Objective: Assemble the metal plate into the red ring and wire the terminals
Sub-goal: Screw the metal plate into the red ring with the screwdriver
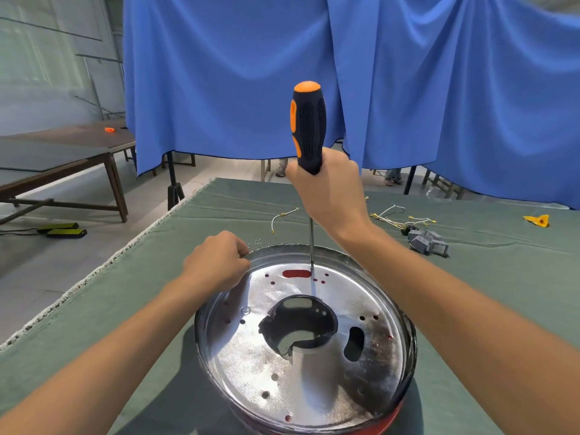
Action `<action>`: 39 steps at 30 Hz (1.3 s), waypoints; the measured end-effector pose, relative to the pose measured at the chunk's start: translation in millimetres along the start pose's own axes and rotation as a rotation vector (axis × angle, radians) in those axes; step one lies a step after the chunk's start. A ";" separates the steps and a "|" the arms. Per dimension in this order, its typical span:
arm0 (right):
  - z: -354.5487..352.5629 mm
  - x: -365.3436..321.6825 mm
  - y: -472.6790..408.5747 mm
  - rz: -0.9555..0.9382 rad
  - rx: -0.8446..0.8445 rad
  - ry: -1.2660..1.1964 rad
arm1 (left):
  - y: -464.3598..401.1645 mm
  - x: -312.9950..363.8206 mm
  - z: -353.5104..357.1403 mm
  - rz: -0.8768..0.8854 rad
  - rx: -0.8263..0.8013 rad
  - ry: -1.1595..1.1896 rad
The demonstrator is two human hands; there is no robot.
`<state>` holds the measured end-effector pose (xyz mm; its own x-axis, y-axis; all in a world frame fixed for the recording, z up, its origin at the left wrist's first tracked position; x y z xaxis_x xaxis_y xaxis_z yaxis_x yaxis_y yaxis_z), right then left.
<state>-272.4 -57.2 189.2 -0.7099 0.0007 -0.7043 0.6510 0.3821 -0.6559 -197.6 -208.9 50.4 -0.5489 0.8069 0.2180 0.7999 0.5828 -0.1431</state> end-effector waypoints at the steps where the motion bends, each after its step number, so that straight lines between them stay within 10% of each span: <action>1: -0.2 -0.7 -0.1 -0.004 0.003 0.001 | -0.3 -0.1 -0.4 -0.005 0.002 -0.006; 39: -7.7 4.0 2.0 -0.003 0.027 -0.029 | 0.2 5.3 -6.1 -0.061 0.027 -0.116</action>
<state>-276.0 -49.3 187.2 -0.7042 -0.0276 -0.7094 0.6559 0.3571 -0.6650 -198.8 -205.1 57.4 -0.6221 0.7746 0.1142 0.7581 0.6324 -0.1593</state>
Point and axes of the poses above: each hand's wrist, its own y-axis away from the middle knuckle, its own z-axis out of the palm, x = y × z, the point moved 10 cm from there along -y, towards the middle knuckle, and after that the axes turned 14 degrees about -y, right-handed, at the moved point
